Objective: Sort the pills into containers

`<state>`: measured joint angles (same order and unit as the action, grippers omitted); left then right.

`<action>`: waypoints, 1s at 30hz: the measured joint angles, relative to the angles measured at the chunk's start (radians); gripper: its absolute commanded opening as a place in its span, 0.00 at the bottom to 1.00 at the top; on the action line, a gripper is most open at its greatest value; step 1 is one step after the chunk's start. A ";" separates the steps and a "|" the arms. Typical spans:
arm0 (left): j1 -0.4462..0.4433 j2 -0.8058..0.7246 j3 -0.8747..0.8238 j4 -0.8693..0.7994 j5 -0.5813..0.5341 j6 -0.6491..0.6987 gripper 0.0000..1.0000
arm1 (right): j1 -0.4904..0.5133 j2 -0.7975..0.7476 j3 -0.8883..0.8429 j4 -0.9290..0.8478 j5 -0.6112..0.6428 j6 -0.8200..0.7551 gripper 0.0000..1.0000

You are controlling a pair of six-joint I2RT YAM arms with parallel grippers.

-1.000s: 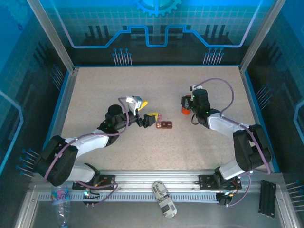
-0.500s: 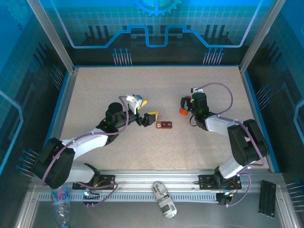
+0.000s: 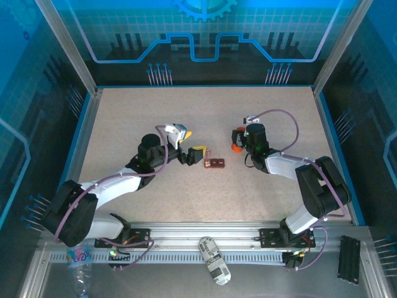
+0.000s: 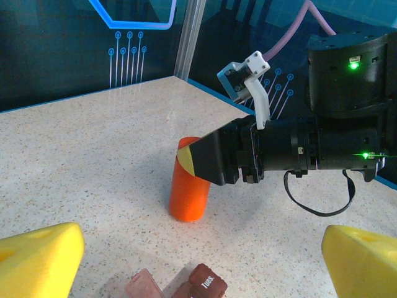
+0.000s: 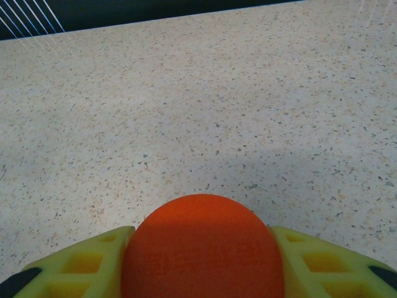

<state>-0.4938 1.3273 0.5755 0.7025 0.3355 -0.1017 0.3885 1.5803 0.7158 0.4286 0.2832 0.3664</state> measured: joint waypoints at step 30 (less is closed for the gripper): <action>0.002 0.000 0.059 -0.078 -0.082 0.006 0.99 | 0.023 -0.328 0.289 -0.380 -0.175 -0.068 0.79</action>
<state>-0.4915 1.3277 0.6346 0.6247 0.2539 -0.0959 0.4114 1.2518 1.0046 0.0483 0.1078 0.2981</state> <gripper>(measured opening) 0.990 0.795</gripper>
